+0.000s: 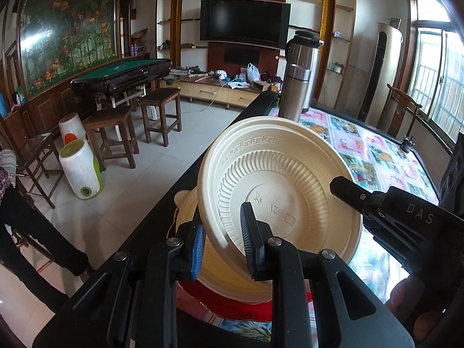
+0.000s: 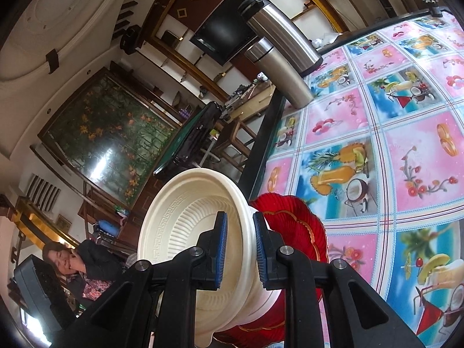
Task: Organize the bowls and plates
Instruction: 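Lower the small beige bowl with both grippers onto the stacked bowls, then open both grippers to release the small beige bowl on the stack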
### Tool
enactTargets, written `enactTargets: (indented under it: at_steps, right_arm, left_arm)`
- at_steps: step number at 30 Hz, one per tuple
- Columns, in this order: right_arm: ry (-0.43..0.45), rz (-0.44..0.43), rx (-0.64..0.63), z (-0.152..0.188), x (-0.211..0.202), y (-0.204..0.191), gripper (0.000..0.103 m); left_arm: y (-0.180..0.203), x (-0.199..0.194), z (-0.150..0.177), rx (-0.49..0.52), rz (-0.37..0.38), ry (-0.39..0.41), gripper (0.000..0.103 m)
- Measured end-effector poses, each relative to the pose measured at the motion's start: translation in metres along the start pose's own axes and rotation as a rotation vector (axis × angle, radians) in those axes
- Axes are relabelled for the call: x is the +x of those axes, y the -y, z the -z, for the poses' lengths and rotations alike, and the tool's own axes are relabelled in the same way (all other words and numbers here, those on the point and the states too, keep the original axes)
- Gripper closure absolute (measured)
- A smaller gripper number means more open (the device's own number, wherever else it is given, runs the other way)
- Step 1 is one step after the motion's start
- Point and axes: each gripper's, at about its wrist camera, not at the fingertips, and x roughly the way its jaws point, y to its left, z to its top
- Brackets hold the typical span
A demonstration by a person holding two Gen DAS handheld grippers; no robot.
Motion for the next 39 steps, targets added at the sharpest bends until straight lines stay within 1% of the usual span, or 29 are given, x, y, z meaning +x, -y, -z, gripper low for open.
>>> enactTargets:
  at_steps: [5, 9, 18, 21, 22, 24, 25, 28, 31, 32, 34, 35, 36, 39]
  right_arm:
    - [-0.010, 0.009, -0.002, 0.006, 0.005, 0.002, 0.083]
    - [-0.015, 0.012, 0.000, 0.010, 0.007, 0.003, 0.083]
    - [-0.019, 0.025, -0.016, 0.013, 0.011, 0.004, 0.083]
    - [-0.027, 0.044, -0.023, 0.016, 0.015, 0.005, 0.083]
    - [-0.032, 0.043, -0.016, 0.016, 0.016, 0.007, 0.083]
    - [-0.026, 0.046, -0.022, 0.017, 0.015, 0.008, 0.083]
    - [-0.026, 0.047, -0.030, 0.017, 0.015, 0.008, 0.083]
    - [-0.006, 0.057, -0.054, 0.016, 0.007, 0.008, 0.083]
    - [0.019, 0.065, -0.082, 0.014, -0.005, 0.009, 0.082]
    - [0.029, 0.070, -0.094, 0.014, -0.009, 0.008, 0.081]
    - [0.058, 0.074, -0.126, 0.014, -0.022, 0.006, 0.074]
    - [0.076, 0.074, -0.147, 0.016, -0.031, 0.004, 0.069]
    - [0.086, 0.073, -0.163, 0.017, -0.037, 0.002, 0.064]
    - [0.129, 0.075, -0.260, 0.029, -0.061, -0.013, 0.054]
  left_arm:
    - [-0.005, -0.001, 0.003, -0.006, 0.007, -0.004, 0.082]
    - [-0.004, -0.001, 0.004, 0.008, -0.003, -0.005, 0.082]
    - [-0.012, 0.001, 0.003, -0.001, -0.009, -0.031, 0.082]
    - [-0.016, -0.001, 0.000, -0.007, -0.011, -0.034, 0.076]
    - [-0.015, -0.001, -0.001, 0.000, -0.014, -0.035, 0.072]
    - [-0.017, -0.001, 0.001, 0.019, -0.028, -0.041, 0.062]
    - [-0.016, 0.000, 0.002, 0.032, -0.037, -0.046, 0.055]
    - [-0.017, 0.000, 0.003, 0.051, -0.057, -0.054, 0.054]
    - [-0.026, -0.009, 0.001, 0.030, -0.050, -0.050, 0.054]
    - [-0.031, -0.015, 0.000, 0.020, -0.033, -0.046, 0.053]
    - [-0.036, -0.024, 0.002, 0.001, -0.006, -0.039, 0.049]
    - [-0.037, -0.030, 0.005, 0.000, 0.000, -0.027, 0.048]
    - [-0.036, -0.034, 0.008, 0.008, -0.005, -0.013, 0.048]
    - [-0.027, -0.047, 0.020, 0.054, -0.029, 0.036, 0.048]
